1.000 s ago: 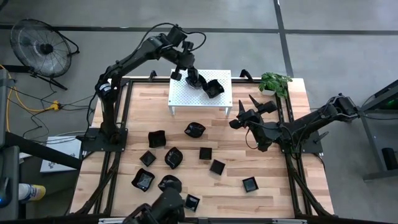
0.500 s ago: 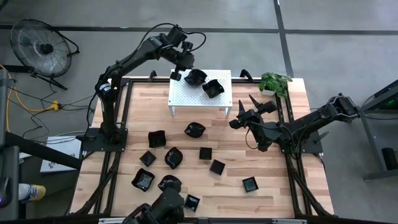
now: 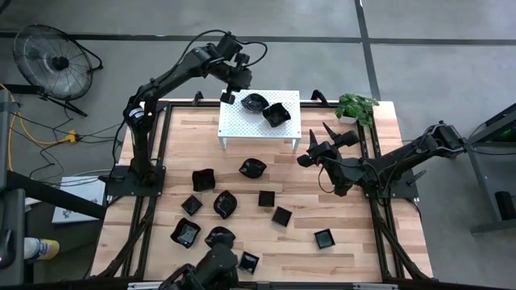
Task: Pick & Place Mini shaped plates
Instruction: Stack the black leaf-shaped plate on top of the black leaf-shaped plate on the shelf
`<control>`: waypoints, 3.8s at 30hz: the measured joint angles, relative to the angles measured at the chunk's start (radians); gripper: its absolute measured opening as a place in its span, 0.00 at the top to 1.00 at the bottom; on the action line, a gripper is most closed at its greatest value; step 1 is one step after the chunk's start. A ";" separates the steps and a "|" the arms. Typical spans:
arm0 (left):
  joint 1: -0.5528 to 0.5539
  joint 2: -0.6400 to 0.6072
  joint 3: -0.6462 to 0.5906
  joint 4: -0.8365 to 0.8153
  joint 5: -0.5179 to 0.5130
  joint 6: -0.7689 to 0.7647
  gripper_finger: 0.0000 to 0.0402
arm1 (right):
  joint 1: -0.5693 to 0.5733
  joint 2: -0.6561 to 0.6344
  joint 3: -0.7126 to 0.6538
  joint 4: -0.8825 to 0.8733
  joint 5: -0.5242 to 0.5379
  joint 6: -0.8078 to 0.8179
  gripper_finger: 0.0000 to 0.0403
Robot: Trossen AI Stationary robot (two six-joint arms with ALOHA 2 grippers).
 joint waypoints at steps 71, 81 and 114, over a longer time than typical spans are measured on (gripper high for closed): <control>-0.779 -0.300 -1.126 0.794 -0.391 -0.552 0.80 | 0.039 -0.001 0.000 -0.037 0.000 0.035 0.48; -0.771 -0.279 -1.119 0.819 -0.435 -0.477 0.55 | 0.039 -0.001 0.000 -0.045 0.000 0.052 0.48; -0.744 -0.200 -1.119 0.845 -0.465 -0.444 0.64 | 0.052 -0.001 0.000 -0.053 0.000 0.054 0.48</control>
